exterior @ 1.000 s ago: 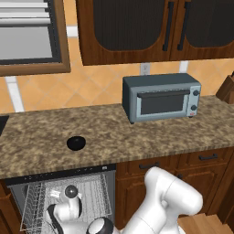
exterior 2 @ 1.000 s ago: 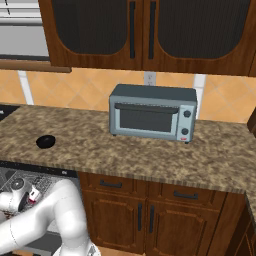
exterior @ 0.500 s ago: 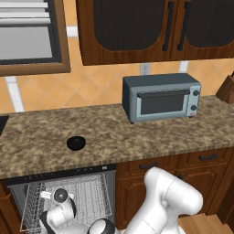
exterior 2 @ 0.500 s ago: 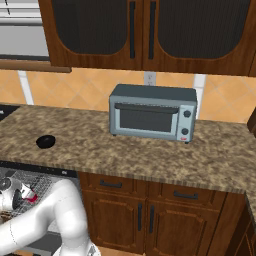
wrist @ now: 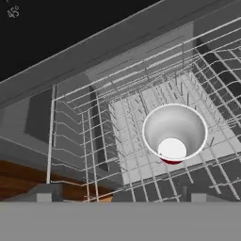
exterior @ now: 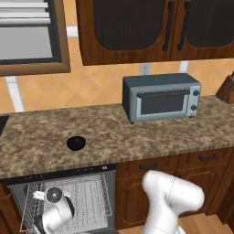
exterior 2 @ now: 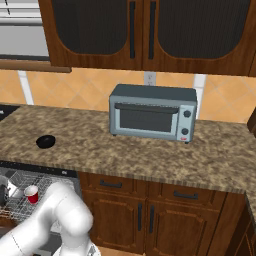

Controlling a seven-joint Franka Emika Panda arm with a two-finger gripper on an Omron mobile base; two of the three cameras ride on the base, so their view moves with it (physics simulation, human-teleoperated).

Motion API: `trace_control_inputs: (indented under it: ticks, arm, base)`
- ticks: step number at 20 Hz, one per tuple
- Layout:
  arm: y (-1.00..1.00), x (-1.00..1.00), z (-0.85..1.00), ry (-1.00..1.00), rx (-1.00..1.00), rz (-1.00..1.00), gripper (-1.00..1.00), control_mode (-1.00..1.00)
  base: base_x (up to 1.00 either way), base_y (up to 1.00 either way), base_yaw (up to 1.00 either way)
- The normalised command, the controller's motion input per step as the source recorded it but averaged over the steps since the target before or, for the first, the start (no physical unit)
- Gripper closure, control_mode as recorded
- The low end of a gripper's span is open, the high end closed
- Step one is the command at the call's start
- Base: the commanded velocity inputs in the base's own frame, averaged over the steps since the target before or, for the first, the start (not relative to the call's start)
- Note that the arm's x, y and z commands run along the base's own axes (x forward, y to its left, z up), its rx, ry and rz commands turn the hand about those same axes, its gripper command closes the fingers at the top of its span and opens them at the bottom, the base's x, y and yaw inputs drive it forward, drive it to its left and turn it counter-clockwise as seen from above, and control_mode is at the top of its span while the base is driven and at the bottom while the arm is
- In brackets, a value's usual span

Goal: Pick up the cup and bowl from the counter, place them in the dishwasher, and close the dishwasher door.

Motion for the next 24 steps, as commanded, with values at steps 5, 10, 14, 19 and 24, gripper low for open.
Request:
trace_control_inputs:
  ticks: [5, 10, 14, 19, 24]
  arm:
    - [-0.40, -0.52, 0.84, 0.19, 0.00, 0.05, -1.00, -1.00]
    - [-0.63, -0.47, 0.70, 0.17, -0.03, 0.13, -1.00, -1.00]
    - [-0.23, -0.23, 0.96, 0.05, -0.14, 0.06, -1.00, -1.00]
    - [-0.61, -0.11, 0.63, -0.02, -0.07, 0.02, -1.00, -1.00]
    - [-0.50, 0.22, 0.32, -0.01, 0.00, 0.02, -1.00, -1.00]
  base:
    - [0.00, 0.00, 0.00]
    - [0.00, 0.00, 0.00]
    - [0.00, 0.00, 0.00]
    - [0.00, 0.00, 0.00]
    - [0.00, 0.00, 0.00]
